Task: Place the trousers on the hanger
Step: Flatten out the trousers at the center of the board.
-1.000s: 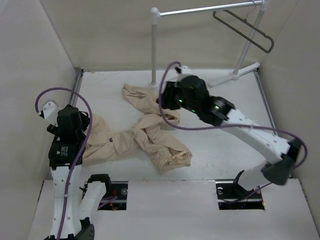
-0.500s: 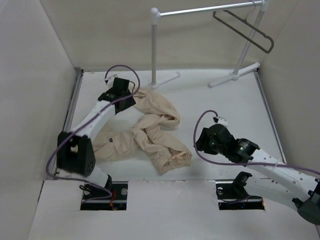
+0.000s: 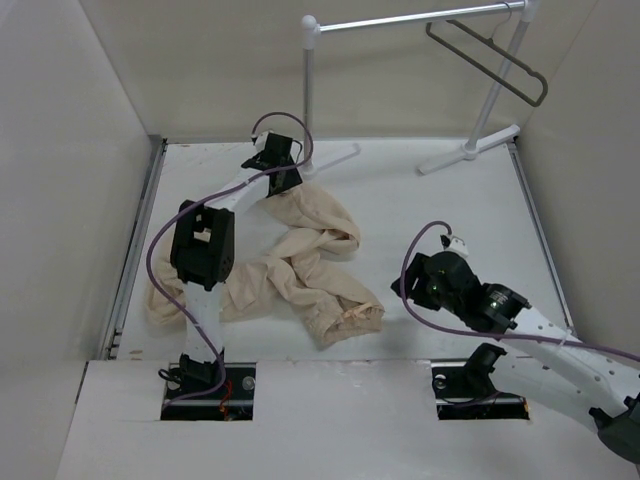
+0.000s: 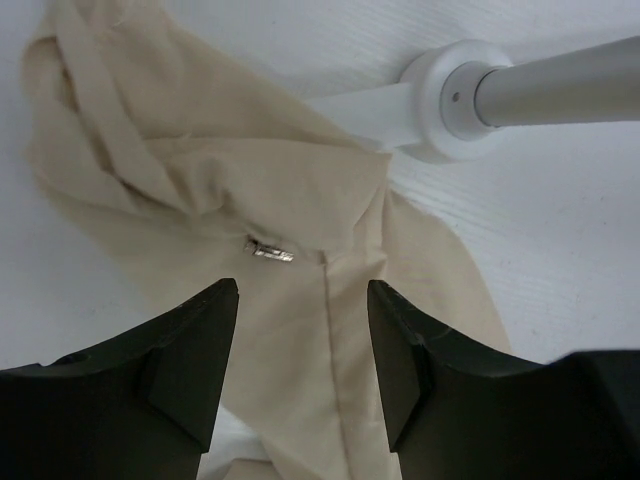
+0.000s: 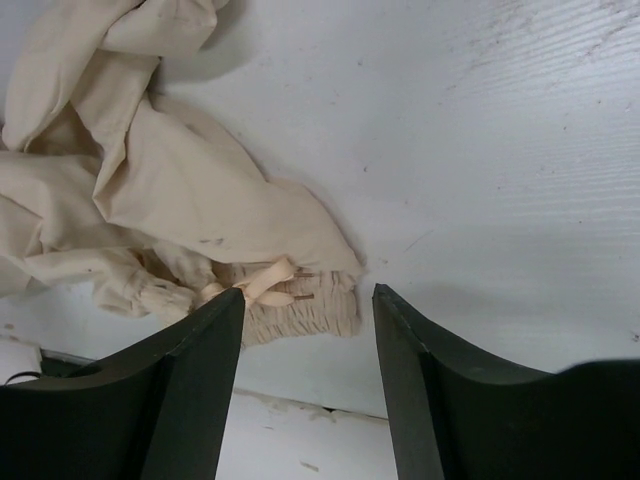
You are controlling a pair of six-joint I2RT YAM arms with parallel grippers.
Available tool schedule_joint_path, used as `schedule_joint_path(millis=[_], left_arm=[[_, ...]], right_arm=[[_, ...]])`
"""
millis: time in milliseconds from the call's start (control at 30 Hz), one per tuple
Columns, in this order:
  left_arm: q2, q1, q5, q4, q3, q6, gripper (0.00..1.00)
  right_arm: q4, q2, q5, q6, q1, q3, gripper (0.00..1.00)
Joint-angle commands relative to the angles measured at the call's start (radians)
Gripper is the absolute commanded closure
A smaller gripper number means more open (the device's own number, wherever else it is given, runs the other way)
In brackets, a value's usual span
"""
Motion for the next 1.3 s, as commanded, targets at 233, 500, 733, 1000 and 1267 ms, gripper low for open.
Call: schedule_joint_path(millis=[233,500,733,1000,1267], left_arm=[[0.154,-0.006,-0.014,-0.015,0.211,0.008,0.58],[0.058,0.028,-0.004,0.003,0.155,-0.004,0.93],[-0.333,0.094,0.036,0.046,-0.045,-0.017,0.93],[-0.556,0.331,0.049,0.000,-0.076,-0.058,0.93],[-0.626,0.482,0.160,-0.014,-0.008,-0.115,0.93]], right_arm=[[0.080,0.102,-0.013,0.022,-0.020,-0.029,0.31],[0.180,0.183,-0.034,0.034,-0.034,-0.046,0.30],[0.250,0.368,-0.097,0.053,-0.047,-0.028,0.27],[0.470,0.525,-0.249,0.084,-0.018,-0.043,0.71],[0.264,0.370,0.093,-0.158,-0.126,0.197,1.00]])
